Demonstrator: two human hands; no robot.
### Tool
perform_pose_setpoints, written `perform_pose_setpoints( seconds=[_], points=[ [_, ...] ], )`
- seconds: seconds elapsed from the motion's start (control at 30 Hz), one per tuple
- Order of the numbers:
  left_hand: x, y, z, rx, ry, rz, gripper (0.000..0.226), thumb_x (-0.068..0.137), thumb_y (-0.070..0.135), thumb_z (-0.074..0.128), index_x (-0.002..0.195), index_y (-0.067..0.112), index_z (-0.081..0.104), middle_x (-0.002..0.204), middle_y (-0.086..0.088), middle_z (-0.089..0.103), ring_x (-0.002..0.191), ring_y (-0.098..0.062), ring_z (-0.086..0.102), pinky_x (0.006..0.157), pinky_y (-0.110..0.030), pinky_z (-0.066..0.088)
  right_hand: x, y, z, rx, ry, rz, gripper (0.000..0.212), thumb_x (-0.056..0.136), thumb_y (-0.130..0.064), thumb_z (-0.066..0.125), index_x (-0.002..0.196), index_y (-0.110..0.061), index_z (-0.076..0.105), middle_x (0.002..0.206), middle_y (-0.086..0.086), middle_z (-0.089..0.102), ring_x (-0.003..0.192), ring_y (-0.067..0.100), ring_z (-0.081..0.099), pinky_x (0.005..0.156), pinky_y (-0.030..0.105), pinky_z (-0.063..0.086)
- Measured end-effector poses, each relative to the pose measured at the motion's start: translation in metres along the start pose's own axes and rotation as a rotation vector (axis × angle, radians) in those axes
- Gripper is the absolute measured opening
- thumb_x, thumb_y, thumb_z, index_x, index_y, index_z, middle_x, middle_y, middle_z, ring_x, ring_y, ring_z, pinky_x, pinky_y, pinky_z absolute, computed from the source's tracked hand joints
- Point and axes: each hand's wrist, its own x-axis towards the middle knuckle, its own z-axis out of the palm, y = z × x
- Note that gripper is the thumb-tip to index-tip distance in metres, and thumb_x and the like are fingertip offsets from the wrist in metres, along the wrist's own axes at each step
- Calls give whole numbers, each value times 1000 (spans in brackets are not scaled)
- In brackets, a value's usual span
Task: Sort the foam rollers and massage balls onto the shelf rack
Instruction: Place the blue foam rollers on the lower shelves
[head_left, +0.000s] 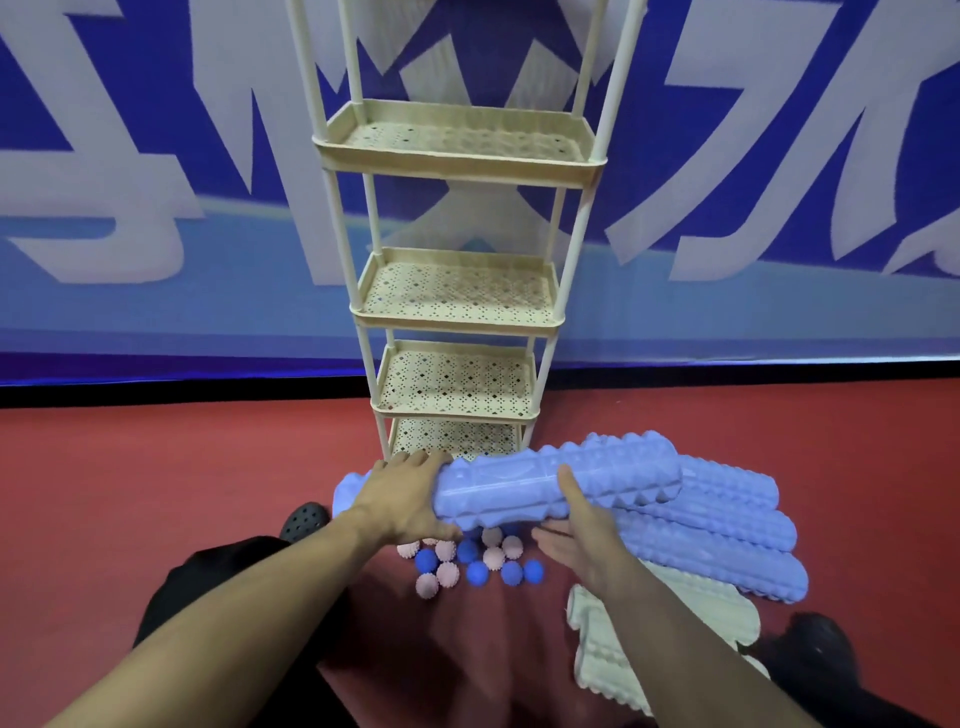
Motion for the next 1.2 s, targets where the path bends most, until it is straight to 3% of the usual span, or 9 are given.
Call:
perform_pose_setpoints(
  seconds=[0.1, 0.2, 0.27, 0.33, 0.43, 0.67, 0.87, 1.1, 1.2],
  points=[
    [4, -16, 1, 37, -15, -8, 101, 55, 78, 63, 140, 31, 36, 130, 2, 54, 120, -26, 48, 97, -46, 40, 7, -5, -8, -604, 154, -40, 63, 73, -82, 57, 82, -20, 69, 70, 4, 74, 67, 24, 74, 68, 35, 61],
    [10, -24, 1, 88, -28, 22, 102, 56, 78, 63, 142, 31, 36, 131, 1, 54, 120, -26, 48, 96, -46, 39, 22, -13, -5, -1090, 338, -411, 67, 71, -85, 52, 65, -19, 65, 65, -5, 68, 72, 19, 65, 72, 34, 54],
    [13, -26, 0, 111, -25, 53, 101, 57, 78, 63, 142, 31, 36, 132, 2, 54, 121, -26, 48, 96, -46, 38, 30, -20, 1, -1243, 303, -755, 54, 71, -79, 58, 77, -26, 65, 78, -9, 64, 83, 18, 59, 76, 34, 50],
    [16, -30, -2, 121, -26, 83, 102, 56, 80, 63, 142, 32, 35, 131, 3, 54, 120, -26, 48, 96, -46, 39, 40, -25, 3, -1462, 157, -935, 73, 59, -85, 54, 106, -30, 65, 99, -6, 60, 95, 21, 58, 85, 38, 46],
    [21, -39, 0, 133, -39, 137, 102, 53, 83, 62, 139, 34, 36, 129, 5, 55, 119, -25, 49, 95, -44, 40, 54, -31, 10, -1801, -133, -761, 111, 47, -93, 49, 142, -36, 41, 123, -2, 56, 117, 25, 55, 103, 43, 36],
    [41, -60, 23, 38, -82, 155, 105, 53, 80, 68, 142, 36, 34, 133, 6, 49, 123, -24, 47, 104, -44, 34, 75, -27, 28, -1665, -335, -520, 94, 52, -79, 73, 131, -40, 40, 99, -10, 45, 101, 23, 61, 73, 33, 42],
    [54, -68, 40, -264, -151, -92, 108, 74, 68, 71, 158, 32, 14, 162, 1, 15, 149, -27, 15, 118, -55, 21, 109, -9, 16, -1661, -173, -311, 95, 51, -83, 69, 129, -36, 42, 119, -6, 58, 112, 22, 61, 87, 37, 46],
    [90, -95, 41, -251, -126, -73, 71, 87, 68, 55, 141, 22, 48, 138, -4, 53, 124, -28, 53, 100, -39, 45, 154, 5, 37, -1747, -44, -270, 103, 57, -85, 64, 139, -30, 37, 130, 0, 57, 121, 26, 58, 95, 45, 39],
    [109, -117, 48, -533, -103, -295, 66, 90, 51, 64, 141, 13, 46, 133, -7, 60, 114, -25, 59, 92, -30, 44, 178, 14, 51, -1729, -12, -236, 100, 56, -85, 64, 137, -32, 38, 129, 1, 58, 119, 27, 57, 94, 44, 38]
  ],
)
